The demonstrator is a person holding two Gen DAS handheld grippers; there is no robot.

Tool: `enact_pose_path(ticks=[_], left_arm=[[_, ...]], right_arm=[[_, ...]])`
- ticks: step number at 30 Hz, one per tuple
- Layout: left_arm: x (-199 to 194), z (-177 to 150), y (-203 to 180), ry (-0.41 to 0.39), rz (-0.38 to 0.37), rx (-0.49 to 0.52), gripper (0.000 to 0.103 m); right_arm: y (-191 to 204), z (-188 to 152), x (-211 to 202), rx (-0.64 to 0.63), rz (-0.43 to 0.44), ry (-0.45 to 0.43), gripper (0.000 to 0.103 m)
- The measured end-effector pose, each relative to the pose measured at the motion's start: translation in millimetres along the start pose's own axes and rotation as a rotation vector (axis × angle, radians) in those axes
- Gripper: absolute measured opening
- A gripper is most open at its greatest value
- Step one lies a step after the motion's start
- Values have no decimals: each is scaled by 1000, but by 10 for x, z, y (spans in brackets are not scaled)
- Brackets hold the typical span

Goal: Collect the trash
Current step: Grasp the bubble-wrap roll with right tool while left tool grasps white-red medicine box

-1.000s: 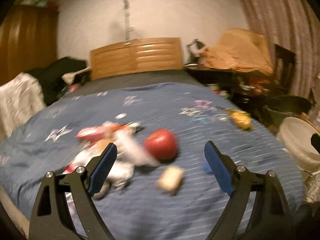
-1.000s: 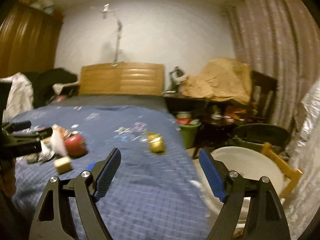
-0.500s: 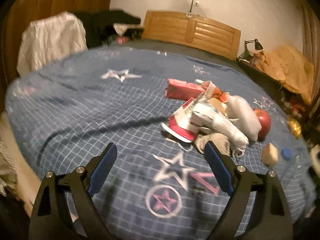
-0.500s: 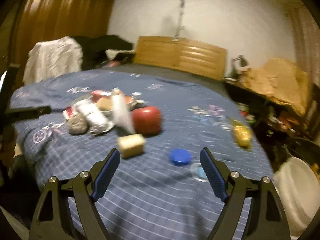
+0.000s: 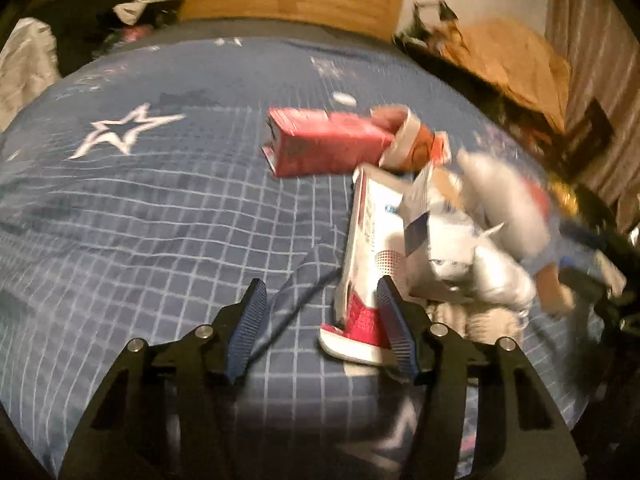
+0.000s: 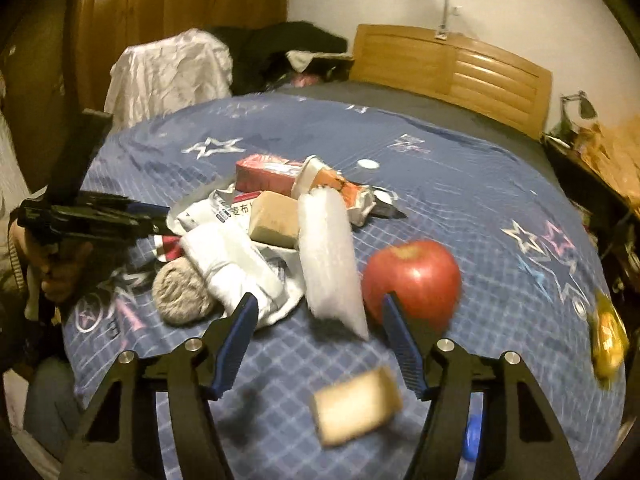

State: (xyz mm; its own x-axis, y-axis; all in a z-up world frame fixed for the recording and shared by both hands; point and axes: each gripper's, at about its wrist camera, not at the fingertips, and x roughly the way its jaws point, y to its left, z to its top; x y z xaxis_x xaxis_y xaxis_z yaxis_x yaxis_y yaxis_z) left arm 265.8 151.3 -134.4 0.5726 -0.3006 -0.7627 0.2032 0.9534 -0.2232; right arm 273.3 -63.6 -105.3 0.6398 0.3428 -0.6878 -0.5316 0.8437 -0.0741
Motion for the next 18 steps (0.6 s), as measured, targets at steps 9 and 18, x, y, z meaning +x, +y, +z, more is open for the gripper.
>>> enact_pose_path(ticks=[9,18], left_arm=[[56,74,-78,-7,-20,27,10],[-468,-97,-20,-124,-5,-57,5]], right_arm=[[-161,82,392,45,0,67,29],[-266,148,-440,159,48,-112,28]])
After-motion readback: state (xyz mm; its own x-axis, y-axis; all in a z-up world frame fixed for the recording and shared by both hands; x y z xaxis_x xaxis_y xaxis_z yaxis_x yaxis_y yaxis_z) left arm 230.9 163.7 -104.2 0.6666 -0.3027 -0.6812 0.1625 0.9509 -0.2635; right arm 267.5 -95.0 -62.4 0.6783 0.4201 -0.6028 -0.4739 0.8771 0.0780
